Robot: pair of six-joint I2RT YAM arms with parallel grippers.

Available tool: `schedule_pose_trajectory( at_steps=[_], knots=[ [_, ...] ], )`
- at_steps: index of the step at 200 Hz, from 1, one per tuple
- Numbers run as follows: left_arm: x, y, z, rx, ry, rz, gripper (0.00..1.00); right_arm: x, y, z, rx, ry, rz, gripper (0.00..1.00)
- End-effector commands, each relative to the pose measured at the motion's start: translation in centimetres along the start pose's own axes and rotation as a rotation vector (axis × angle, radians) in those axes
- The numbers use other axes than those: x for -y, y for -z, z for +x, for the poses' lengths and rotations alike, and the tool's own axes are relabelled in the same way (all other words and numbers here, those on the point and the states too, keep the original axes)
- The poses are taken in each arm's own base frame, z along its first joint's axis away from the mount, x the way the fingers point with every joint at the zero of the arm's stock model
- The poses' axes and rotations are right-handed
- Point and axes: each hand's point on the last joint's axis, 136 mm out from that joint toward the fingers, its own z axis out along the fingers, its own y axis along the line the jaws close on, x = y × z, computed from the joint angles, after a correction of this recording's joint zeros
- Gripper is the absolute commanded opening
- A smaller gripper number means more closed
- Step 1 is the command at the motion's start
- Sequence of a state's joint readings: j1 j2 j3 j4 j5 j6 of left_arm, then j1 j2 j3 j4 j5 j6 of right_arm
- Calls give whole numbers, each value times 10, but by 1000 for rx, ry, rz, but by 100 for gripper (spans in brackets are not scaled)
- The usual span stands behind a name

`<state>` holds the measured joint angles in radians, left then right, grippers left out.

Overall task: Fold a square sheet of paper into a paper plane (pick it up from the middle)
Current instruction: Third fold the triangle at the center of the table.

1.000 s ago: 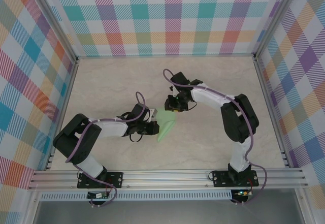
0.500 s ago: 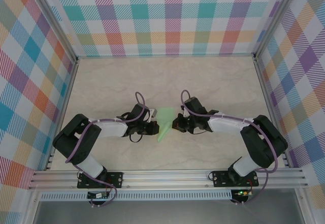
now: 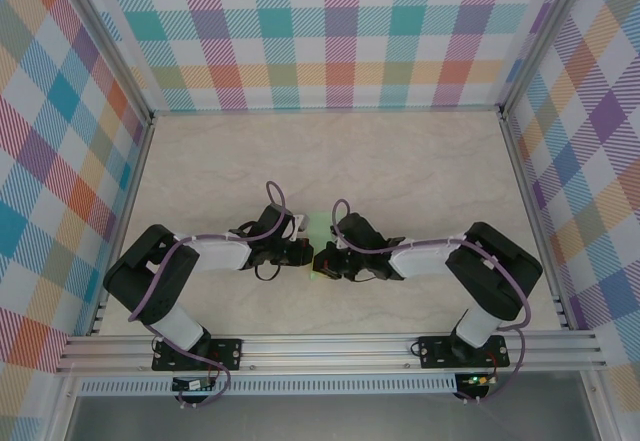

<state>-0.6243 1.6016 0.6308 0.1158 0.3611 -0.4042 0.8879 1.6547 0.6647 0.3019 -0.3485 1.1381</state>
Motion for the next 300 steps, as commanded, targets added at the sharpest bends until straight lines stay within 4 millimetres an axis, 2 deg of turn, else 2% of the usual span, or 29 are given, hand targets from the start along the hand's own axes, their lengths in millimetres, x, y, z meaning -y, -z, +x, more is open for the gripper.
schedule_pose_trajectory(
  at_steps=[1,34,158,183,216,247,270,300],
  knots=[
    [-21,-2,23,-66,37,-61,5,0,-6,0,2,-11,-15,0],
    [-22,-2,25,-72,39,-64,5,2,-10,2,-11,-15,-15,0],
    [-23,-5,26,-80,40,-60,5,29,-20,5,-22,-41,59,0],
    [-22,-5,27,-80,40,-59,5,27,-17,5,-24,-36,57,0],
    [-22,-5,27,-82,40,-58,5,6,-9,5,-23,7,0,0],
    [-22,-6,26,-80,39,-57,5,1,-10,12,-39,19,-18,0],
    [-22,-6,25,-78,38,-57,5,4,-16,15,-50,22,4,0],
    [-21,-5,25,-79,38,-54,5,21,-24,13,-40,-9,46,0]
  ],
)
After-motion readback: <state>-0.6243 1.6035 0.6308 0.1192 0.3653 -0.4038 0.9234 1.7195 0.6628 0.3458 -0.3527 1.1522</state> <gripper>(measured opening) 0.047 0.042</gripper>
